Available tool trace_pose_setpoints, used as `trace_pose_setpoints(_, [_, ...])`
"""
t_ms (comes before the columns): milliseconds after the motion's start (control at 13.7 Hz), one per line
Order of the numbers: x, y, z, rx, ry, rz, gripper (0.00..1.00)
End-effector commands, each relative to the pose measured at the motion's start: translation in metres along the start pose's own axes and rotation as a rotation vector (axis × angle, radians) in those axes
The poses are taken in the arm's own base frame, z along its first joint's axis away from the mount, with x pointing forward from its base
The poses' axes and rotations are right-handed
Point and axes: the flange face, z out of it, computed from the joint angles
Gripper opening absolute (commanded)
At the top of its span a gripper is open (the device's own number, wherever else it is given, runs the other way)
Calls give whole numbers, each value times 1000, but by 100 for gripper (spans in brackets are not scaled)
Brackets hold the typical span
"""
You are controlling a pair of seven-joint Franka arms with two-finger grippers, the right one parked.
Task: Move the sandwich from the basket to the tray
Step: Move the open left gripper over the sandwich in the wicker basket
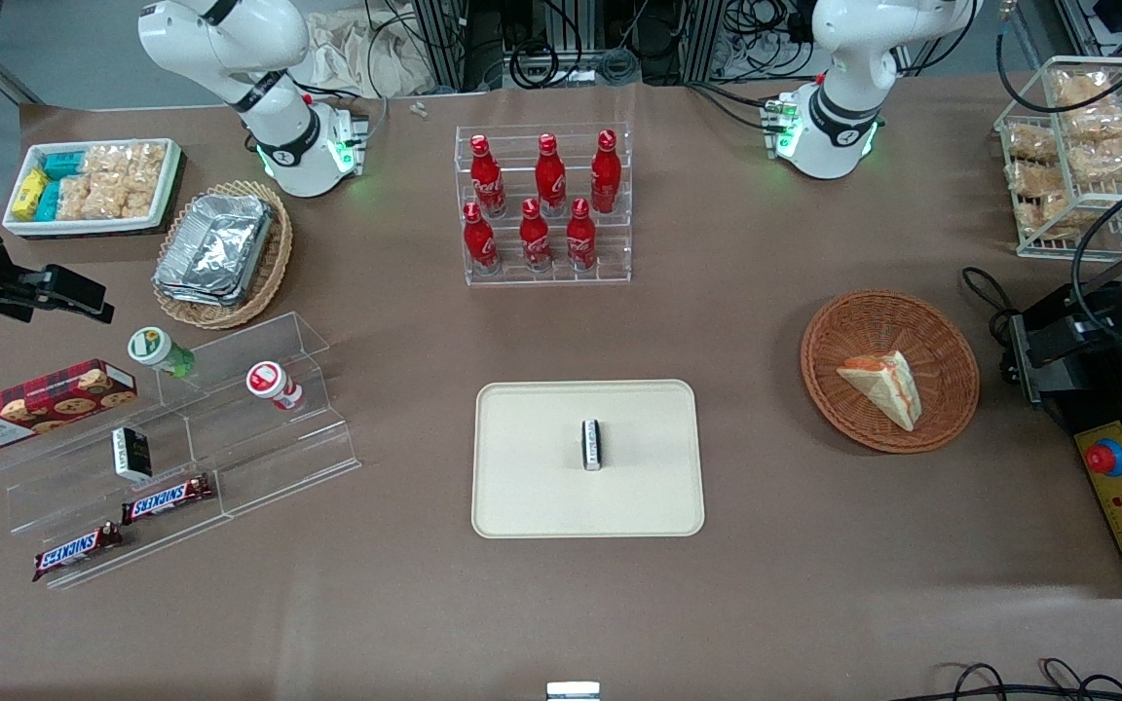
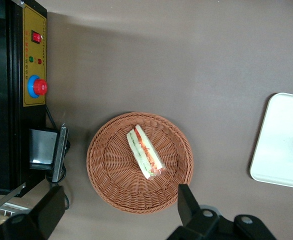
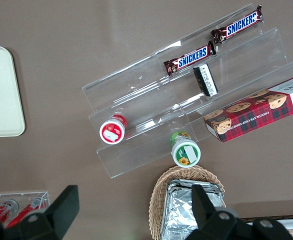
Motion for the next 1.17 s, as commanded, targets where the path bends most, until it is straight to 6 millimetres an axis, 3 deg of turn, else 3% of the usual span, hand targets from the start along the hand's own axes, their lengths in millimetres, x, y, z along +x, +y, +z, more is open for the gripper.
trace_pose_setpoints(0, [5, 0, -3, 2, 1, 2, 100])
trace_pose_setpoints(219, [6, 2, -3, -4, 8, 2, 100])
trace_pose_setpoints(364, [7, 3, 9, -4, -5, -24, 100])
trace_pose_setpoints(583, [7, 5, 28, -5, 12, -216, 100])
trace_pose_setpoints(1093, [1, 5, 46, 6, -6, -282, 100])
